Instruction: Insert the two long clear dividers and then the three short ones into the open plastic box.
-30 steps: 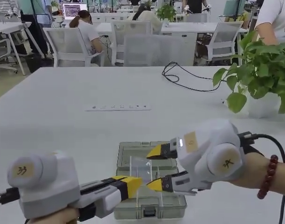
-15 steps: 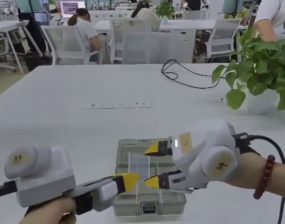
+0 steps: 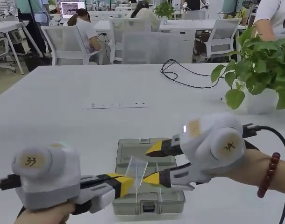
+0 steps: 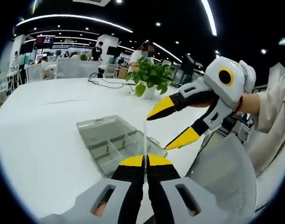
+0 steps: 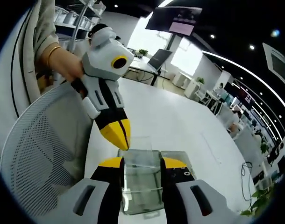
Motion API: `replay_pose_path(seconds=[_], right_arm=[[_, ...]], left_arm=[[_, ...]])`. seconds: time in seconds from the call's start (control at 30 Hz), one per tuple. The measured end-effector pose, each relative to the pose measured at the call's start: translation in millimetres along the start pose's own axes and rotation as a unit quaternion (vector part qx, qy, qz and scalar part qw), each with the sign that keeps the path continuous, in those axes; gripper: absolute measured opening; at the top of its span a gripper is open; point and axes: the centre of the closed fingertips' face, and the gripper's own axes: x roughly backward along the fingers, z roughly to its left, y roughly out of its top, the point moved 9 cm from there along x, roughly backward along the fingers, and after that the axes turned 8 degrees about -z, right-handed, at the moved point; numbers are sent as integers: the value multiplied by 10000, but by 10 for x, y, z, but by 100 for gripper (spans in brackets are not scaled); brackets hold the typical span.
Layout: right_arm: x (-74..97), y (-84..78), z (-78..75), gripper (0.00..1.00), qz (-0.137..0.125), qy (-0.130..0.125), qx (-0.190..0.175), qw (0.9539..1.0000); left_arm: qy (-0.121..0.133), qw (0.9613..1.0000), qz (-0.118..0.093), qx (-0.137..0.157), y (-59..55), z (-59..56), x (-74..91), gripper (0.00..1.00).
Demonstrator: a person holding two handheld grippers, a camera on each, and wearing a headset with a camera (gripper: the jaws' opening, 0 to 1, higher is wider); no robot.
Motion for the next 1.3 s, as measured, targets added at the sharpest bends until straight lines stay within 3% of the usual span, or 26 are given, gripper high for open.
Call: replay_pose_path(seconds=[0.3, 0.53, 0.77, 0.93, 1.07, 1.3], right_arm=[[13, -1, 35, 28, -128, 309, -175, 9993], [17, -26, 87, 25, -115, 710, -174, 9973], [14, -39, 158, 22, -106, 1063, -219, 9940], [12, -69, 200, 20, -56, 1225, -211, 9922], [11, -86, 235, 17, -57, 1371, -244, 9902], [20, -95, 274, 10, -55, 1593, -199, 9870]], left_arm=[[-222, 9964, 235, -789, -1, -47, -3, 0], [-573, 9860, 508, -1482, -10, -107, -6, 0], [-870, 9777, 576, -1821, -19, -157, 15, 0], [-1094, 9745, 497, -1897, -12, -207, 34, 0], [-1288, 9682, 544, -2074, -23, -251, 41, 0], [-1424, 9654, 507, -2125, -30, -289, 36, 0]])
